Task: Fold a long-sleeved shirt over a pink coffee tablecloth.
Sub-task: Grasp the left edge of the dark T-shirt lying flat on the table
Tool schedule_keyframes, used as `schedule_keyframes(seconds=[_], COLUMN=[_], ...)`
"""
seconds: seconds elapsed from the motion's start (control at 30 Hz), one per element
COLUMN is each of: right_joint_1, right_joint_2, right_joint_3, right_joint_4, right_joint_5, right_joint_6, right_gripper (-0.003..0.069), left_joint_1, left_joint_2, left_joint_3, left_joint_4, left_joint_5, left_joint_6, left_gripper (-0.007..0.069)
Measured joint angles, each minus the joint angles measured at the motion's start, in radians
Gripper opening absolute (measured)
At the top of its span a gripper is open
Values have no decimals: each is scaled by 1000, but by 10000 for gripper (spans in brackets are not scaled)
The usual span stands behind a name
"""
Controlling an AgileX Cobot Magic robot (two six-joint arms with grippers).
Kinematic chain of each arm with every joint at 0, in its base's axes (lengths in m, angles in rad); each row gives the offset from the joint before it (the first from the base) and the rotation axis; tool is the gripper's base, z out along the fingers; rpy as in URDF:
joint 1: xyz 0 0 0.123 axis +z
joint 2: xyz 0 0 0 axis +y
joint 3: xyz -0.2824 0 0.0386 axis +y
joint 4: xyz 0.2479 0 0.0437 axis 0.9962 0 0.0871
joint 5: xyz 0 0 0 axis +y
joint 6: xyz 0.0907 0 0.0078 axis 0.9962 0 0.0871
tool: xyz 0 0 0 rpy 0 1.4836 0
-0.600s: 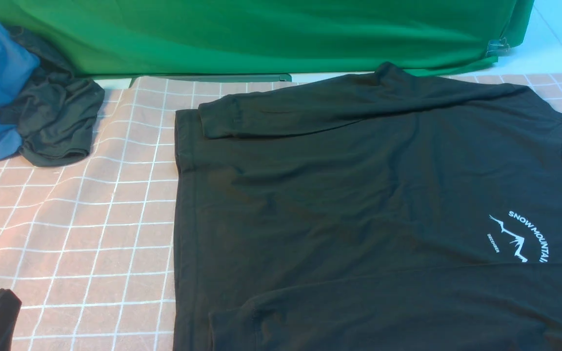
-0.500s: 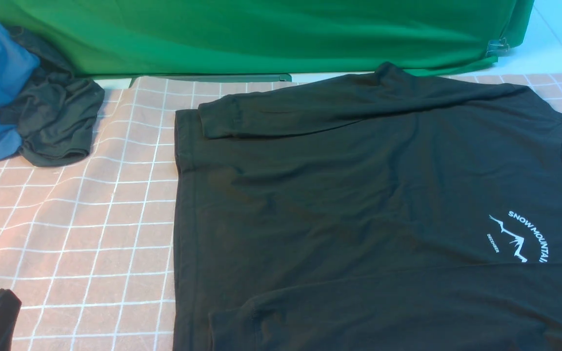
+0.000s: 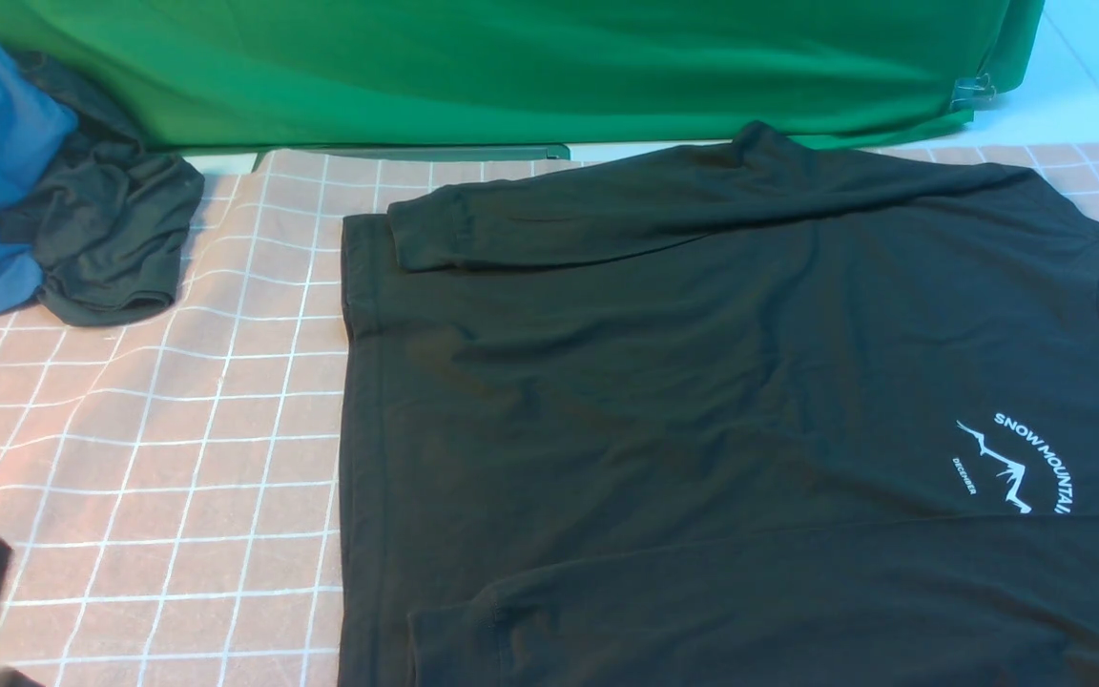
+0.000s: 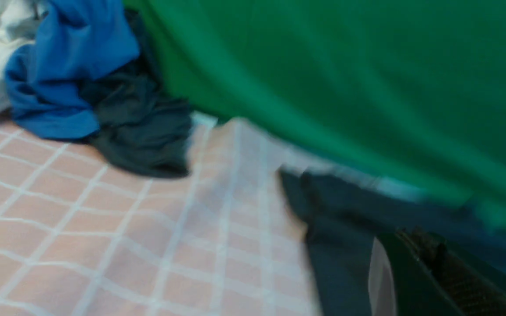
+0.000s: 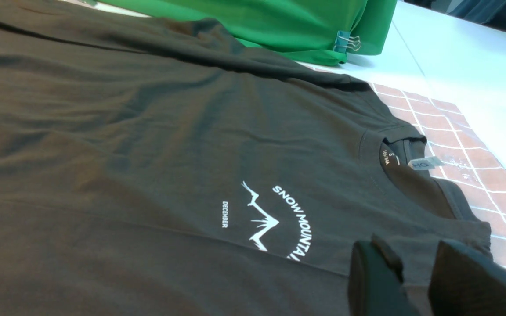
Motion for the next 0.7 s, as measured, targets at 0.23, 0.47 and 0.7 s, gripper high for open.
schedule_keyframes(seconds=[0.23, 0.47, 0.7], right_joint_1=[0, 4, 6], right_joint_2=[0, 0, 0], right_joint_3=[0, 0, 0], right_joint_4=[0, 158, 259], right_joint_5=[-2, -203, -440], right_joint_6=[0, 164, 534], right_gripper=[238, 238, 237], left_joint_1=[0, 0, 0], left_joint_2=[0, 0, 95], left_joint_3=[0, 0, -261], left_joint_4=[-181, -171, -56], left_joint_5=[-182, -555, -205], left_joint_6=[-78, -278, -462], left_gripper=[14, 14, 14])
